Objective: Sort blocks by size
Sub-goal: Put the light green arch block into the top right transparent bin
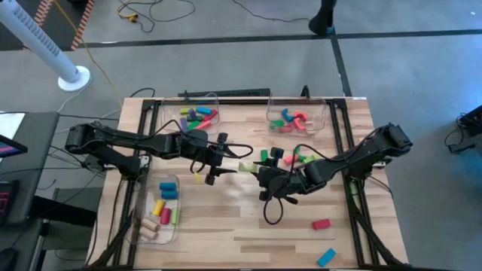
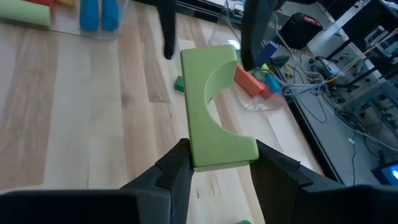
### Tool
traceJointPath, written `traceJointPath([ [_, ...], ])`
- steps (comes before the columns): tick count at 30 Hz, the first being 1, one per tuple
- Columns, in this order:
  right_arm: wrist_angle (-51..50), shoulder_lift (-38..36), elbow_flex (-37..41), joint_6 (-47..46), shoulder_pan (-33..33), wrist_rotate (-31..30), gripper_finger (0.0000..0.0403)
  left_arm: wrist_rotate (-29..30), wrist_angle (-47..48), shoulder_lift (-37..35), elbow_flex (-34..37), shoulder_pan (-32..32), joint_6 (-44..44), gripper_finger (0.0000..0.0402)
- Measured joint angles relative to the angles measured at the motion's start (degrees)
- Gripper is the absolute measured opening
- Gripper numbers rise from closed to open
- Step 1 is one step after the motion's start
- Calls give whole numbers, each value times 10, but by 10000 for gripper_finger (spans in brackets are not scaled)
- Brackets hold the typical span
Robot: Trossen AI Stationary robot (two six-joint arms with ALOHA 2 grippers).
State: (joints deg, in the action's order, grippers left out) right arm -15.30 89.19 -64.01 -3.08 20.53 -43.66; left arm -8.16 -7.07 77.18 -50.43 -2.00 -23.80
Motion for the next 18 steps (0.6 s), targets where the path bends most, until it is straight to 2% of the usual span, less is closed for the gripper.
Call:
traceJointPath([
  [18,44,0,0,40,-23,0,167,-4,-46,0,0,2,1,218],
])
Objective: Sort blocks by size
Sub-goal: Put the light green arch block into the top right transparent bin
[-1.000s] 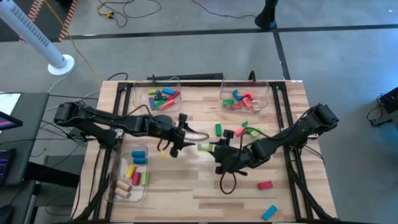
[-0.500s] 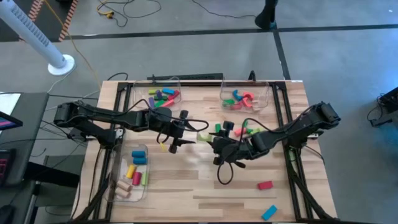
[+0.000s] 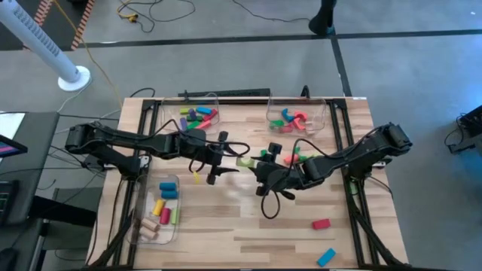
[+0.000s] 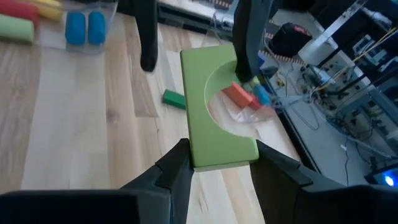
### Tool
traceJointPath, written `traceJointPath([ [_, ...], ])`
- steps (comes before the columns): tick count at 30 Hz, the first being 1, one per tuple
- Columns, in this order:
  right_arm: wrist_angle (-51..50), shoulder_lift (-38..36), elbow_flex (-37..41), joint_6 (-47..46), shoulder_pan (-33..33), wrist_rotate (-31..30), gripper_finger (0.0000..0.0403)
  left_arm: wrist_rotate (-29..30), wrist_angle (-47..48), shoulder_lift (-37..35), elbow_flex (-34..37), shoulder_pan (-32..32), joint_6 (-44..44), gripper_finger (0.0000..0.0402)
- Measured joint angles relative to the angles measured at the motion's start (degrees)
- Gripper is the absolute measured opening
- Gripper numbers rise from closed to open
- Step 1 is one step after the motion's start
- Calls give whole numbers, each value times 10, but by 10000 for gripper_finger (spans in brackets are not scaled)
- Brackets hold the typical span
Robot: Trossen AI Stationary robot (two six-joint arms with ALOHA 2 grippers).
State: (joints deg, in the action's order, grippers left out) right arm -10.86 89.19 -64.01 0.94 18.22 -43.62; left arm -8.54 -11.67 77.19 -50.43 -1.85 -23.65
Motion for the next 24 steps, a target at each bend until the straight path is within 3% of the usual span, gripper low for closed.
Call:
traceJointPath([
  [10,39,0,0,19,-1,-2,167,72,-19,0,0,1,7,213],
  [19,39,0,0,6,0,-2,169,102,-27,1,0,20,-37,137],
  [24,39,0,0,6,0,-1,170,102,-27,1,0,23,-43,127],
])
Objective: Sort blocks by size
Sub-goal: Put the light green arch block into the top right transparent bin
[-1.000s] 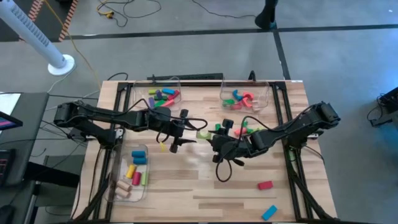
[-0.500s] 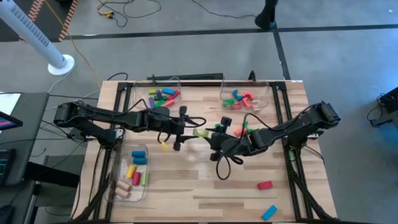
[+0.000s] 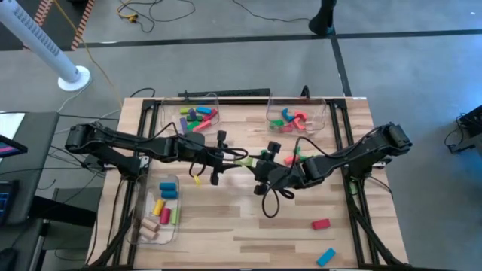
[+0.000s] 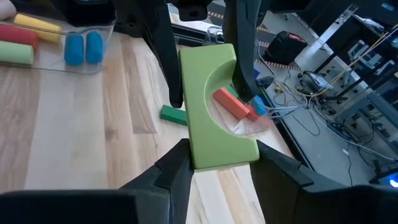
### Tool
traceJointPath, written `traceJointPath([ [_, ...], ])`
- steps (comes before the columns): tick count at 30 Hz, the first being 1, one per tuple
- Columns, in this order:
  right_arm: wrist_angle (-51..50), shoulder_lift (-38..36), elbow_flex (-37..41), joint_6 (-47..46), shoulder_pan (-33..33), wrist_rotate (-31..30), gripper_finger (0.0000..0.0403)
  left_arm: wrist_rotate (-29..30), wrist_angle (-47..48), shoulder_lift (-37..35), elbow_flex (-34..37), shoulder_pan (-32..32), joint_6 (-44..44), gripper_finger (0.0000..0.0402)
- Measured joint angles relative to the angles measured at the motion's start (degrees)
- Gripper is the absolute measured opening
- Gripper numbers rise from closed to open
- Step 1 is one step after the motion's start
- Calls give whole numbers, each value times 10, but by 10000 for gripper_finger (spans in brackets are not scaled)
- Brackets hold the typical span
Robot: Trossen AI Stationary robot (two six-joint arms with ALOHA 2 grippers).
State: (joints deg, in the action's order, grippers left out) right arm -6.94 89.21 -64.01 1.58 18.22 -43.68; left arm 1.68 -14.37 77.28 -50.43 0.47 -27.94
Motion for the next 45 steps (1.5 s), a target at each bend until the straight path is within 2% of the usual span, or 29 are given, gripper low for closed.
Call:
traceJointPath([
  [6,1,0,0,22,1,-2,185,-2,-8,0,0,0,2,128],
  [12,22,0,0,59,4,0,225,-28,-39,0,0,-1,0,129],
  [17,66,0,0,121,22,-49,241,-50,-60,0,0,-12,-4,129],
  [23,100,0,0,172,42,-78,223,-76,-73,0,-1,-18,6,129],
  [32,94,-11,0,167,49,-76,177,-94,-86,0,-1,-18,1,130],
  [40,88,-22,0,161,49,-72,174,-105,-94,0,-1,-18,0,131],
  [45,64,-23,0,143,49,-80,173,-88,-92,0,-1,-19,3,158],
])
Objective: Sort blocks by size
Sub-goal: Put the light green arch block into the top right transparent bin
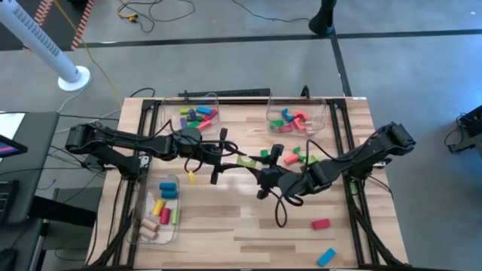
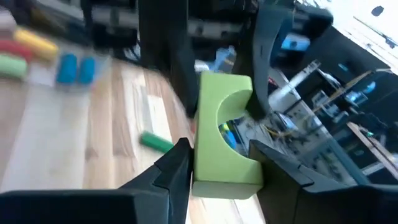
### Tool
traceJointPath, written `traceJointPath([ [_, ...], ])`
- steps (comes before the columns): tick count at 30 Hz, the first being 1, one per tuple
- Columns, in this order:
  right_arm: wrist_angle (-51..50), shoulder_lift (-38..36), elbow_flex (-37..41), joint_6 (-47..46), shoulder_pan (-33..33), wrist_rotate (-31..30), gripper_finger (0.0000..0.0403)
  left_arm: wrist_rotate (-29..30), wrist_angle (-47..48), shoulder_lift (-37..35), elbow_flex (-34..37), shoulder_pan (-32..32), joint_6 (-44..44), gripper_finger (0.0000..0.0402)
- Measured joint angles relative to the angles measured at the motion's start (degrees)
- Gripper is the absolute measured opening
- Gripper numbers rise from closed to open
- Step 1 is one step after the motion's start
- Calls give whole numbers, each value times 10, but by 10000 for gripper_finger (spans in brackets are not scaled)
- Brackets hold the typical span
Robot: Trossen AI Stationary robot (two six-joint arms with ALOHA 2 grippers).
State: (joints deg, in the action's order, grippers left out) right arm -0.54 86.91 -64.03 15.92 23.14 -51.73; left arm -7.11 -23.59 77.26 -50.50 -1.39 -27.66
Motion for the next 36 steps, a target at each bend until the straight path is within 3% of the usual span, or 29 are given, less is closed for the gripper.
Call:
traceJointPath([
  [9,-84,-11,0,-55,0,-16,164,60,35,-51,0,-1,-4,234],
  [18,-247,-72,0,-167,-43,-16,163,65,227,-109,0,4,47,241],
  [26,-388,-120,0,-279,-168,54,163,63,392,-111,0,42,97,241],
  [36,-455,-126,0,-281,-355,172,163,70,439,-110,0,128,133,239],
])
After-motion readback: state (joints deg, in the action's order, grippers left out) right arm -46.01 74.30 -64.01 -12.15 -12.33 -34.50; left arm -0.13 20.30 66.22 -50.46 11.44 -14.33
